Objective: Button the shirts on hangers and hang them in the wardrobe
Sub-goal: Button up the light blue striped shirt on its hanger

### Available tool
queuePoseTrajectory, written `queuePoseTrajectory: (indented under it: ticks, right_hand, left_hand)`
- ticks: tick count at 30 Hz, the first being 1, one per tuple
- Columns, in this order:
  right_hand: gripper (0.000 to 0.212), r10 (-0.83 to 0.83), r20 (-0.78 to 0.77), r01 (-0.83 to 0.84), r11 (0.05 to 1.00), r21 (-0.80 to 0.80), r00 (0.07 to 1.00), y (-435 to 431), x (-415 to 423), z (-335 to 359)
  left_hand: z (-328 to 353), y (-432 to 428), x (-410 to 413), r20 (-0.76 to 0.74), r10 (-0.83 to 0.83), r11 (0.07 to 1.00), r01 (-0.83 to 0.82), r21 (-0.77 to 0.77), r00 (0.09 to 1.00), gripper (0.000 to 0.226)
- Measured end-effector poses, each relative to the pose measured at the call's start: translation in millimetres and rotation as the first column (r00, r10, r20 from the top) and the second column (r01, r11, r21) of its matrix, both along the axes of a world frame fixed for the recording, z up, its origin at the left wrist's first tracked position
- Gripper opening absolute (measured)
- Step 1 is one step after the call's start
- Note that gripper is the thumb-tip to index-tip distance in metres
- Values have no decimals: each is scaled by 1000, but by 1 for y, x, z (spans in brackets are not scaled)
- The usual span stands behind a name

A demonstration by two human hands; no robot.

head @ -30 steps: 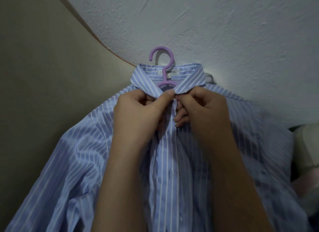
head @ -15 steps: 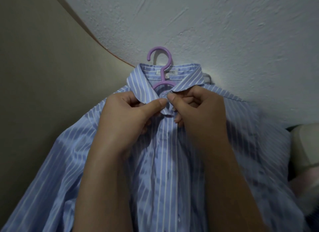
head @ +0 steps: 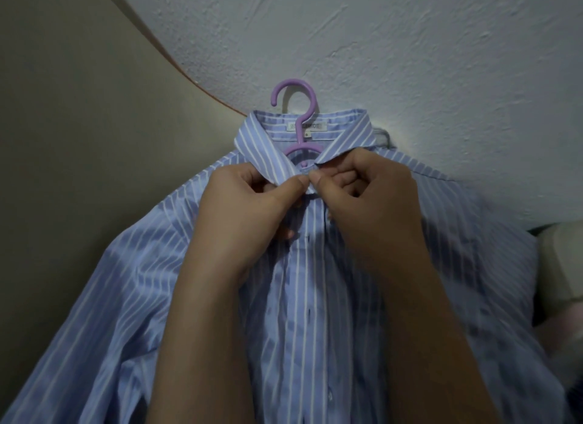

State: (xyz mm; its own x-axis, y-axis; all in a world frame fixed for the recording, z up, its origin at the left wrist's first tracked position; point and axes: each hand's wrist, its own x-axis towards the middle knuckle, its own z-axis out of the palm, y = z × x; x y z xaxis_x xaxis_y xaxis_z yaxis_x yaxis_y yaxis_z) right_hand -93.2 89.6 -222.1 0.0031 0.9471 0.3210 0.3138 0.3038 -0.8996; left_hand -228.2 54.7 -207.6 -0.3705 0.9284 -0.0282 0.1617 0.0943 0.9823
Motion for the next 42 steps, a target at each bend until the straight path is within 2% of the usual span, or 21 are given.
queuePoseTrajectory:
  ticks: [4,6,10,13,19,22,25,27,31,34,36,38,40,42]
  right_hand:
    - [19,0,-11,0,1000,-11,1000,1,2,-1]
    - [16,2,-9,-2,1000,-9,1000,1,2,-1]
    - [13,33,0,-33,999,-22,999,1,3,-1]
    - [16,71,-9,-71,995,-65,997,2,5,-3]
    - [12,133,-111,-149,978,-148,985,2,9,-2]
    - [12,155,-200,-189,968,-167,968,2,10,-1]
    - [12,160,-199,-193,969,-157,967,1,9,0]
    - [12,152,-192,-183,971,-152,969,1,8,0]
    - [12,148,-220,-181,973,-140,964,0,8,2]
    - [11,146,-265,-190,970,-149,953,0,9,3]
    - [11,155,-296,-207,966,-155,943,-1,11,4]
    - [11,170,-314,-228,961,-159,934,-1,12,4]
    - [10,181,-298,-239,956,-170,937,-2,13,4]
    - [11,192,-296,-253,950,-184,936,-3,14,5]
  left_hand:
    - [-1,-1,2,-144,15,1000,-14,14,990,43]
    - [0,-1,2,-156,33,999,-29,23,987,41]
    - [2,-2,3,-113,31,999,-28,30,993,53]
    - [4,-3,4,-168,36,998,-28,48,985,46]
    - [2,-4,0,-356,-10,994,48,97,934,29]
    - [1,-3,-1,-432,-28,992,80,102,901,31]
    - [1,-3,0,-444,-16,991,74,114,896,32]
    - [0,-3,0,-392,-26,990,78,116,920,32]
    - [1,-2,-1,-197,-49,990,74,121,979,39]
    - [4,-5,3,-40,-91,990,95,108,995,18]
    - [8,-8,2,132,-115,991,105,78,985,30]
    - [7,-10,-6,262,-224,974,209,85,939,17]
    - [5,-13,-14,297,-328,944,319,78,897,24]
    - [4,-15,-17,269,-353,935,351,58,896,27]
